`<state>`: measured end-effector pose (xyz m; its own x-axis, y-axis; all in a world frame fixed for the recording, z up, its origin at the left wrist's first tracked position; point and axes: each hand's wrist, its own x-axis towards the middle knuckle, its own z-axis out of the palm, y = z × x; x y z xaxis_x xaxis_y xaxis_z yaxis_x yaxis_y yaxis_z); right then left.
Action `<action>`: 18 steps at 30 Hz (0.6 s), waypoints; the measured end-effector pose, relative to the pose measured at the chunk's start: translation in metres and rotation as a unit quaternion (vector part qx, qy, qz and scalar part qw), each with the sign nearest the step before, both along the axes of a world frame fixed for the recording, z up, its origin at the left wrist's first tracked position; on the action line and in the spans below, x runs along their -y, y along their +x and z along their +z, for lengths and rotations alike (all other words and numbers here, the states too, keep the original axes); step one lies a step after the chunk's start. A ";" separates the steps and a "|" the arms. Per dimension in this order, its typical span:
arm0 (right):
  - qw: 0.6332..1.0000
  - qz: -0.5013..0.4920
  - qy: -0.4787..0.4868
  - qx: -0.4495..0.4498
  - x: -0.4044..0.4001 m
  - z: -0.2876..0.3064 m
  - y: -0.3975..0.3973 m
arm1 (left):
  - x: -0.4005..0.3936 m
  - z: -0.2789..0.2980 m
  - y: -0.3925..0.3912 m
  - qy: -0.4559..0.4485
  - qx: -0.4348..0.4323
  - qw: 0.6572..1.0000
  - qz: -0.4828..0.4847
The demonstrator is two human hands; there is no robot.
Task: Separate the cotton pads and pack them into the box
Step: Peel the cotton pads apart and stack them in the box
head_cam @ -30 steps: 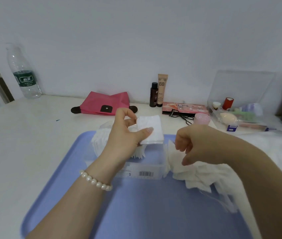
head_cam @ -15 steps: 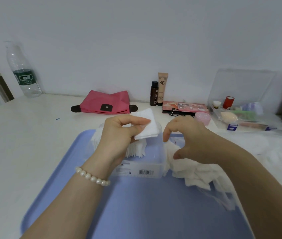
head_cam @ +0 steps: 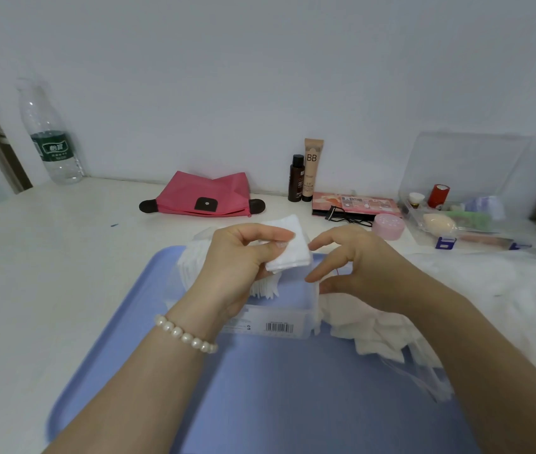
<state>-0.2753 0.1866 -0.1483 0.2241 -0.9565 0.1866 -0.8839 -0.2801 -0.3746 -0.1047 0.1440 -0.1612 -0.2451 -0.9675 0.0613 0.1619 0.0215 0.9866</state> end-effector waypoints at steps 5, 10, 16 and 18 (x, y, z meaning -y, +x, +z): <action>0.999 0.002 0.007 0.032 0.005 -0.006 -0.005 | -0.001 0.001 0.000 0.002 -0.003 1.000 -0.002; 0.990 -0.043 0.017 0.131 0.004 -0.003 -0.007 | 0.000 0.000 0.000 0.008 0.000 1.000 0.004; 0.993 -0.038 0.081 0.077 0.002 0.000 -0.008 | -0.001 0.001 0.000 0.017 0.010 1.000 0.005; 0.989 -0.043 0.095 0.102 -0.002 0.005 -0.011 | -0.001 0.001 0.000 0.018 0.007 1.000 0.005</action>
